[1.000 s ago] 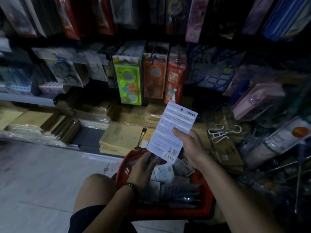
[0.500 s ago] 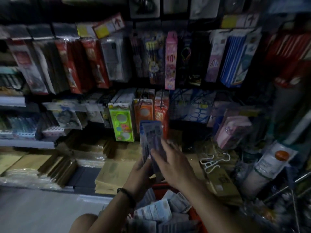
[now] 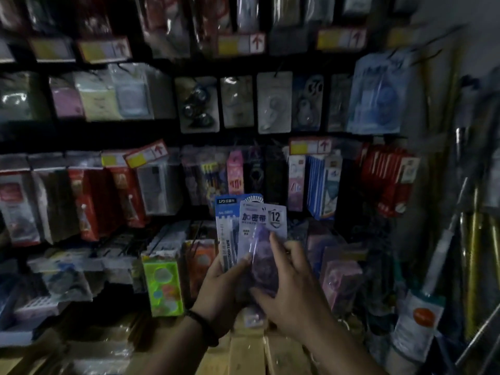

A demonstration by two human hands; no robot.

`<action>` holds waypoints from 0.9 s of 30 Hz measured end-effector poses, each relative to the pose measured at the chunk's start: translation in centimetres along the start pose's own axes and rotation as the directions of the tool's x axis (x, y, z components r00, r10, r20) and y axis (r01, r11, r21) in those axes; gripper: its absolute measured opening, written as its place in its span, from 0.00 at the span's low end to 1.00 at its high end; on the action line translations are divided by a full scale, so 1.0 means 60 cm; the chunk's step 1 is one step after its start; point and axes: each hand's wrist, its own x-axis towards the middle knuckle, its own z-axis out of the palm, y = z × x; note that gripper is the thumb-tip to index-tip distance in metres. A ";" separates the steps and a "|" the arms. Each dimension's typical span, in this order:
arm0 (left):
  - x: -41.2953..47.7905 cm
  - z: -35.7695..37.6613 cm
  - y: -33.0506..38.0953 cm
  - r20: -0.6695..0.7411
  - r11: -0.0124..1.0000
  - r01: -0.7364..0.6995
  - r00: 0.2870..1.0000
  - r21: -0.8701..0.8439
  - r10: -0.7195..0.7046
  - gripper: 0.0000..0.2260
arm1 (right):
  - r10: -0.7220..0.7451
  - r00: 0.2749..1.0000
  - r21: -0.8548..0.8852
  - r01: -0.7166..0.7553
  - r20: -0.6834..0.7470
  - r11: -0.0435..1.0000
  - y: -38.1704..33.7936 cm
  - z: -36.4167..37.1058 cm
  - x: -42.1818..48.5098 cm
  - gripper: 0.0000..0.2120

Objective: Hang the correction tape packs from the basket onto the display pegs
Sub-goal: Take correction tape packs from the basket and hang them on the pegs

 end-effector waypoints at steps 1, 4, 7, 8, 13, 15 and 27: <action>0.015 0.019 0.013 0.015 1.000 -0.009 1.000 0.021 0.008 0.15 | -0.007 0.999 -0.029 0.006 -0.049 1.000 0.004 -0.020 0.010 0.52; 0.055 0.080 0.053 0.062 0.994 -0.065 0.996 0.085 0.060 0.15 | -0.017 0.985 -0.069 0.006 -0.173 0.998 0.018 -0.081 0.042 0.50; 0.088 0.144 0.087 0.108 0.986 -0.122 0.988 0.113 0.110 0.14 | -0.015 0.969 -0.097 -0.009 -0.246 0.995 0.034 -0.146 0.075 0.50; 0.097 0.164 0.097 0.133 0.982 -0.142 0.983 0.122 0.126 0.14 | -0.006 0.962 -0.093 -0.020 -0.273 0.996 0.041 -0.167 0.088 0.50; 0.147 0.235 0.150 0.190 0.959 -0.224 0.963 0.172 0.191 0.09 | 0.036 0.925 -0.137 -0.094 -0.378 0.986 0.079 -0.277 0.150 0.44; 0.170 0.248 0.173 0.192 0.923 -0.304 0.946 0.237 0.262 0.09 | 0.027 0.901 -0.183 -0.118 -0.432 0.976 0.101 -0.318 0.180 0.43; 0.268 0.293 0.267 0.174 0.788 -0.440 0.897 0.430 0.406 0.09 | -0.004 0.837 -0.274 -0.174 -0.546 0.946 0.190 -0.442 0.318 0.42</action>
